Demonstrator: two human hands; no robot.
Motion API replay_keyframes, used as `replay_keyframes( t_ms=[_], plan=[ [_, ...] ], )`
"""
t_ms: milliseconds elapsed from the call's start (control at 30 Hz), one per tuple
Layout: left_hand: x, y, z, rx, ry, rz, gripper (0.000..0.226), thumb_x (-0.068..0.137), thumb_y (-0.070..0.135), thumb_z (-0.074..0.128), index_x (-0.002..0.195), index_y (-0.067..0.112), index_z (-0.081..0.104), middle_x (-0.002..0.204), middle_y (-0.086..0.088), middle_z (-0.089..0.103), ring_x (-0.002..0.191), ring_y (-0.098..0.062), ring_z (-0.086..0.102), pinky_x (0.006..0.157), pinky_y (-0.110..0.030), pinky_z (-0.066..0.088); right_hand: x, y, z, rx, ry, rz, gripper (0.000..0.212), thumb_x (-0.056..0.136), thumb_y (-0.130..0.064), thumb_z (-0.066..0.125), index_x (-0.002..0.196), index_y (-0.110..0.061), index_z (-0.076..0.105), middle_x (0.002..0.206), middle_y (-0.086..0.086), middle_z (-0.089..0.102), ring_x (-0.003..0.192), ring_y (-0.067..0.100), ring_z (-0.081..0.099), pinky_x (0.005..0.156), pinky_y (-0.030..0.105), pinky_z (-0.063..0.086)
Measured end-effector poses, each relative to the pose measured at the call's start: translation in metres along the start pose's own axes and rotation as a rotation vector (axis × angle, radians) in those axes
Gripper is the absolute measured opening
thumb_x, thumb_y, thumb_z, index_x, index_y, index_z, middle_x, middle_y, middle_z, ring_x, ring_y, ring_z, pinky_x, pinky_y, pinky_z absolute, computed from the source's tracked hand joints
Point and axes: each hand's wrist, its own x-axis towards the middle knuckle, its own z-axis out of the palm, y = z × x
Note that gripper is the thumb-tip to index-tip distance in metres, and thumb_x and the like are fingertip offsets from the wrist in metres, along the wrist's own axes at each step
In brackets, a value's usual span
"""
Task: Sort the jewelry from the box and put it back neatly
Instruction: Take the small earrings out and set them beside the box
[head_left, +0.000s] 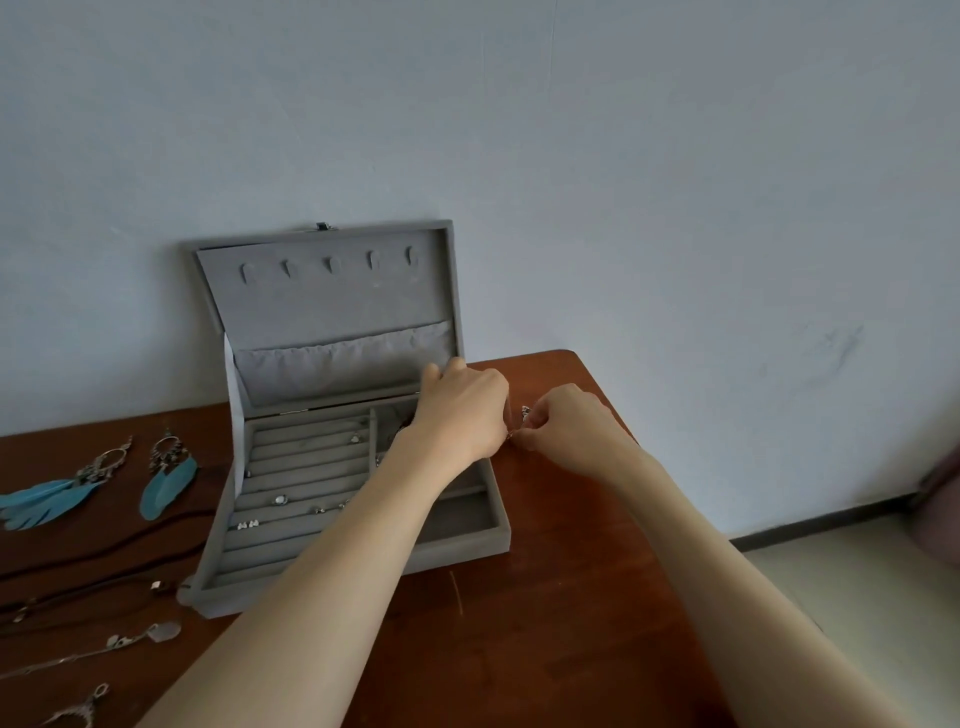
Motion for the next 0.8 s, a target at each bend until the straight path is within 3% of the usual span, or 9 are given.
replay_keyframes(
  t_ms=[167,333,467,567,600,733,800],
  plan=[
    [0.000,0.000,0.002,-0.067,0.004,-0.041,0.028,0.089,0.008,0.051,0.110,0.020,0.064,0.117,-0.001,0.057,0.117,-0.024,0.037,0.093,-0.036,0.027,0.001,-0.002,0.004,0.011,0.007,0.001,0.024,0.088,-0.029,0.058,0.081,-0.012,0.074,0.092,0.007,0.071,0.087,0.022,0.065,0.081,0.041,0.054],
    [-0.004,-0.009,-0.001,-0.234,0.069,-0.036,0.030,0.089,0.006,0.051,0.108,0.025,0.064,0.117,0.002,0.061,0.118,-0.021,0.043,0.095,-0.035,0.027,0.000,-0.005,0.005,-0.005,0.017,-0.034,0.017,0.087,-0.022,0.058,0.094,-0.017,0.074,0.097,0.003,0.070,0.085,0.018,0.064,0.078,0.036,0.054],
    [-0.019,-0.032,-0.012,-0.472,0.163,-0.034,0.024,0.091,0.010,0.053,0.104,0.025,0.066,0.106,0.007,0.066,0.101,-0.011,0.057,0.099,-0.034,0.040,-0.006,-0.011,0.001,-0.015,0.059,-0.041,0.022,0.089,-0.022,0.052,0.101,-0.016,0.070,0.106,0.004,0.068,0.095,0.022,0.060,0.077,0.032,0.048],
    [-0.038,-0.057,-0.025,-0.549,0.207,-0.017,0.022,0.092,0.012,0.052,0.107,0.023,0.065,0.103,0.010,0.063,0.090,-0.002,0.053,0.078,-0.009,0.039,-0.012,-0.021,-0.001,0.018,0.101,-0.076,0.025,0.092,-0.018,0.047,0.105,-0.015,0.067,0.107,0.003,0.067,0.089,0.017,0.057,0.073,0.026,0.041],
    [-0.045,-0.066,-0.029,-0.556,0.216,-0.022,0.022,0.092,0.012,0.053,0.107,0.022,0.065,0.102,0.011,0.061,0.090,-0.001,0.052,0.072,-0.007,0.036,-0.014,-0.026,-0.001,0.030,0.117,-0.090,0.025,0.093,-0.017,0.046,0.106,-0.014,0.067,0.107,0.003,0.067,0.087,0.016,0.056,0.072,0.026,0.040],
    [-0.072,-0.108,-0.034,-0.563,0.238,-0.120,0.023,0.092,0.014,0.053,0.110,0.023,0.064,0.109,0.009,0.062,0.097,-0.005,0.055,0.083,-0.016,0.038,-0.021,-0.053,0.002,0.053,0.125,-0.213,0.025,0.094,-0.016,0.045,0.107,-0.013,0.066,0.098,0.001,0.066,0.079,0.012,0.055,0.066,0.021,0.042],
    [-0.082,-0.125,-0.030,-0.545,0.240,-0.175,0.025,0.092,0.012,0.053,0.111,0.022,0.064,0.113,0.006,0.064,0.098,-0.005,0.055,0.084,-0.019,0.038,-0.022,-0.069,0.009,0.054,0.090,-0.275,0.024,0.093,-0.017,0.048,0.107,-0.014,0.067,0.101,0.001,0.068,0.084,0.013,0.058,0.072,0.022,0.044]
  ],
)
